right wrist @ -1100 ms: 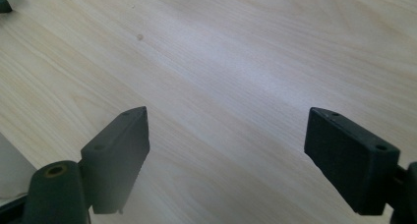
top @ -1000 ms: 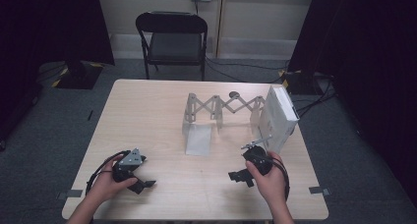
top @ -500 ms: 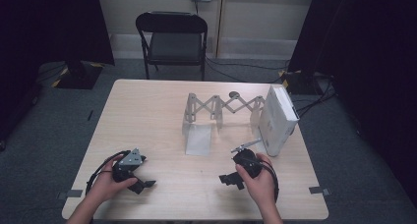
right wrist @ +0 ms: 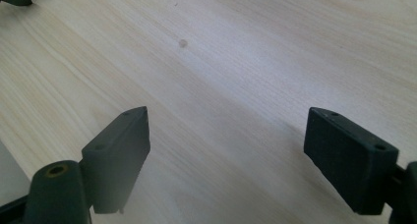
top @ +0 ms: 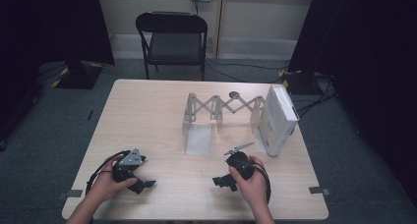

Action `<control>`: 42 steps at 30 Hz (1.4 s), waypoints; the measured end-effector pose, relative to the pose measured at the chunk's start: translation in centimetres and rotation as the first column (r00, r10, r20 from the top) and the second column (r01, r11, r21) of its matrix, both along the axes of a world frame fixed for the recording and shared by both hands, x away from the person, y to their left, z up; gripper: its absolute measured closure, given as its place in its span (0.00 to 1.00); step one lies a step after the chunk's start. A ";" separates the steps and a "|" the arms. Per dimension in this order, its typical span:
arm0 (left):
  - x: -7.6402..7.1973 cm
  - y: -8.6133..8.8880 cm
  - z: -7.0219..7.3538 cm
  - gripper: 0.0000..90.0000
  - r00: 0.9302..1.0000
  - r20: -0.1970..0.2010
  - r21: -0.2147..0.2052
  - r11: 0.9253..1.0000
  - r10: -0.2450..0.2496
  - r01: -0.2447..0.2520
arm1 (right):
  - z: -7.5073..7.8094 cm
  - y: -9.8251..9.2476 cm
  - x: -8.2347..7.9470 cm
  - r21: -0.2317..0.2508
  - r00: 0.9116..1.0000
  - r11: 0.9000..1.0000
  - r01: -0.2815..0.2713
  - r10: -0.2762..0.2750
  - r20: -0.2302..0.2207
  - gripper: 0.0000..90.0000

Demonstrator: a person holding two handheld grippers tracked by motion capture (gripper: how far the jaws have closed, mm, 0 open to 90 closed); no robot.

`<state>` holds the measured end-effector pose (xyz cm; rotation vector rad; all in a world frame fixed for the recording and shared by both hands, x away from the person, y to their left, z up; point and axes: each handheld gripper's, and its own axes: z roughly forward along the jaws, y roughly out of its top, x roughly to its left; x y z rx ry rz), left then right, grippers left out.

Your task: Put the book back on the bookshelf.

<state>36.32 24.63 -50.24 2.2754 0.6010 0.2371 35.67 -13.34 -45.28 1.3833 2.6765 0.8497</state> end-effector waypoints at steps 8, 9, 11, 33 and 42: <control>0.0 0.0 0.0 0.00 1.000 0.000 0.000 1.000 -0.001 0.001 | -0.5 0.7 0.0 0.011 1.000 1.000 -0.011 0.011 -0.004 0.20; 0.0 0.0 0.0 0.00 1.000 0.000 0.000 1.000 0.000 0.000 | -0.6 0.8 0.0 0.009 1.000 1.000 -0.015 0.015 -0.006 0.20; 0.0 0.0 0.0 0.00 1.000 0.000 0.000 1.000 -0.001 0.001 | -0.8 0.9 0.0 0.007 1.000 1.000 -0.022 0.022 0.002 0.20; 0.0 0.0 0.0 0.00 1.000 0.000 0.000 1.000 -0.001 0.001 | -2.6 3.5 -0.6 -0.042 0.986 0.996 -0.081 0.086 0.141 0.13; 0.0 0.0 0.0 0.00 1.000 0.000 0.002 1.000 -0.002 0.002 | -3.3 4.4 -1.3 -0.099 0.967 0.991 -0.090 0.111 0.230 0.11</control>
